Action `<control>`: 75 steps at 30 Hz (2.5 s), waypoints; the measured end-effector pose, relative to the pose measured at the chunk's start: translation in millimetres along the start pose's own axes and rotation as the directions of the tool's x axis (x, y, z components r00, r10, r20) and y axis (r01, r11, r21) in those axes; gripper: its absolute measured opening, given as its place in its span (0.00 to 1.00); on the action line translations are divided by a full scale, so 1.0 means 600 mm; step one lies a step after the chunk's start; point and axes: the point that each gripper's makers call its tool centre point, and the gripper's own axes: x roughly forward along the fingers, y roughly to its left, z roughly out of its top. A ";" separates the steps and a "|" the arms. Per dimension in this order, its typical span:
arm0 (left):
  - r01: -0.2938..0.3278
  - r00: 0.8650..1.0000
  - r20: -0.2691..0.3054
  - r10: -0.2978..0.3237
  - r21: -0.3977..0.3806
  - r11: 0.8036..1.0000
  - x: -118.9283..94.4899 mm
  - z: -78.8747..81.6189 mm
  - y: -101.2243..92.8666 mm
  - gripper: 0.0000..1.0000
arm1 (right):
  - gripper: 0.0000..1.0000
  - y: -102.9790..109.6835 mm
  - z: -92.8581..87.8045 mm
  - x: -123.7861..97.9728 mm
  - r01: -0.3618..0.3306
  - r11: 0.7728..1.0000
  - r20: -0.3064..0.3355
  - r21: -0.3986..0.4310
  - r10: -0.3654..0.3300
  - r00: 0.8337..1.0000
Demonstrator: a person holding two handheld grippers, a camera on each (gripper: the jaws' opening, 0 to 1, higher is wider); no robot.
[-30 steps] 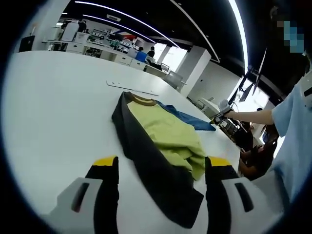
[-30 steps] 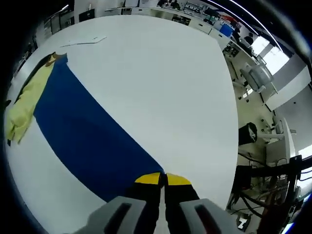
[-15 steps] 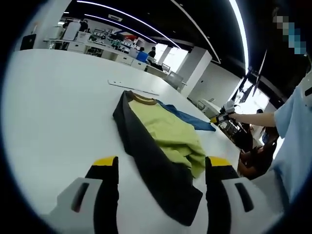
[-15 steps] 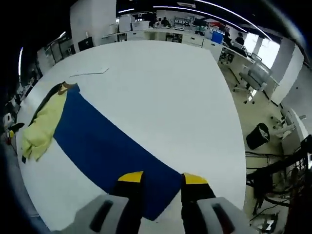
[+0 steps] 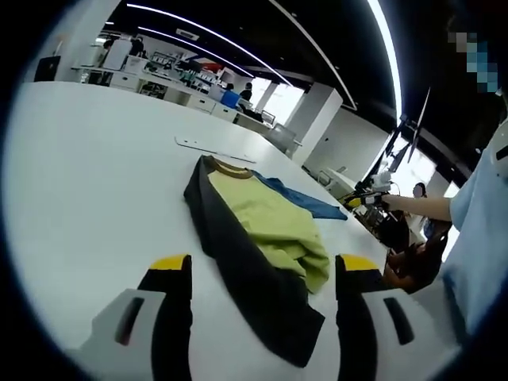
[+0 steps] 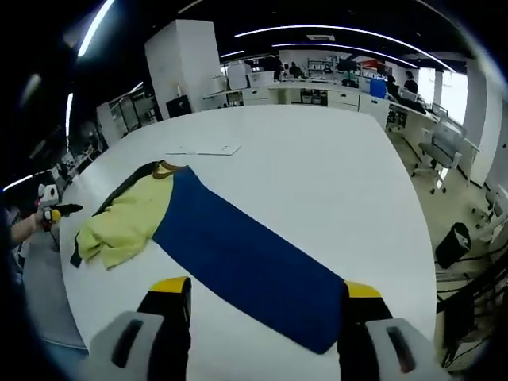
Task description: Fold the garment on the visible template until the final outline fits inside the template.
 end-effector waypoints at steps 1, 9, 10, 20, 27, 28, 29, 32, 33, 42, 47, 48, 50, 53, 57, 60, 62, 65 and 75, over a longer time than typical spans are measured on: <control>0.002 1.000 0.001 -0.002 0.000 1.000 -0.001 0.000 -0.002 0.71 | 0.83 0.004 -0.002 -0.002 -0.006 1.000 -0.009 0.004 0.006 1.000; 0.021 0.999 0.025 -0.021 -0.002 1.000 -0.010 0.006 -0.018 0.72 | 0.96 0.037 0.018 -0.019 -0.028 1.000 0.049 0.000 0.028 0.998; 0.022 0.999 0.028 -0.022 0.001 1.000 -0.011 0.007 -0.020 0.72 | 0.96 0.047 0.022 -0.024 -0.035 0.999 0.059 -0.009 0.035 0.998; 0.030 0.998 0.047 -0.031 0.016 0.999 -0.027 0.017 -0.028 0.72 | 1.00 0.093 0.039 -0.051 -0.051 0.999 0.130 -0.003 0.051 0.990; 0.032 0.999 0.032 -0.034 0.054 0.998 -0.037 0.013 -0.036 0.71 | 0.99 0.131 0.039 -0.062 -0.064 0.998 0.150 -0.009 0.064 0.987; 0.032 0.999 0.024 -0.033 0.059 0.998 -0.038 0.010 -0.037 0.71 | 0.99 0.135 0.039 -0.064 -0.066 0.998 0.150 -0.010 0.067 0.986; 0.032 0.999 0.018 -0.034 0.065 0.997 -0.039 0.007 -0.038 0.72 | 0.99 0.141 0.040 -0.065 -0.073 0.997 0.155 -0.009 0.073 0.985; 0.031 1.000 -0.002 -0.031 0.074 0.997 -0.042 -0.009 -0.041 0.70 | 0.97 0.161 0.045 -0.072 -0.089 0.996 0.185 -0.008 0.089 0.979; 0.032 0.999 -0.007 -0.032 0.074 0.997 -0.043 -0.014 -0.042 0.69 | 0.97 0.165 0.045 -0.073 -0.094 0.996 0.190 -0.004 0.093 0.977; 0.026 0.999 -0.038 -0.024 0.059 0.998 -0.055 -0.052 -0.051 0.69 | 0.95 0.221 0.018 -0.076 -0.135 0.990 0.189 -0.029 0.138 0.972; 0.017 0.995 -0.098 -0.009 0.079 0.997 -0.053 -0.081 -0.049 0.69 | 0.95 0.271 0.008 -0.081 -0.155 0.987 0.184 -0.042 0.160 0.970; 0.017 0.994 -0.113 -0.008 0.076 0.997 -0.052 -0.087 -0.049 0.69 | 0.95 0.279 0.008 -0.082 -0.156 0.987 0.182 -0.041 0.161 0.970; 0.016 0.993 -0.119 -0.007 0.076 0.997 -0.050 -0.092 -0.049 0.68 | 0.93 0.295 0.008 -0.085 -0.171 0.985 0.187 -0.041 0.175 0.967; 0.001 0.989 -0.150 0.010 0.077 0.997 -0.044 -0.109 -0.044 0.65 | 0.93 0.304 0.009 -0.085 -0.175 0.984 0.188 -0.045 0.180 0.965; -0.008 0.981 -0.194 0.025 0.090 0.996 -0.036 -0.131 -0.045 0.61 | 0.91 0.312 0.011 -0.089 -0.188 0.981 0.194 -0.050 0.194 0.962; -0.023 0.969 -0.243 0.052 0.119 0.993 -0.036 -0.152 -0.041 0.58 | 0.91 0.315 0.008 -0.086 -0.192 0.980 0.182 -0.060 0.200 0.963; -0.022 0.963 -0.265 0.055 0.126 0.992 -0.035 -0.163 -0.044 0.57 | 0.90 0.315 0.007 -0.085 -0.193 0.979 0.177 -0.065 0.201 0.963; -0.029 0.955 -0.289 0.065 0.128 0.991 -0.036 -0.176 -0.049 0.53 | 0.90 0.316 0.010 -0.086 -0.196 0.978 0.178 -0.068 0.205 0.962; -0.025 0.939 -0.338 0.058 0.102 0.994 -0.038 -0.202 -0.064 0.35 | 0.87 0.324 0.012 -0.083 -0.220 0.972 0.177 -0.082 0.231 0.957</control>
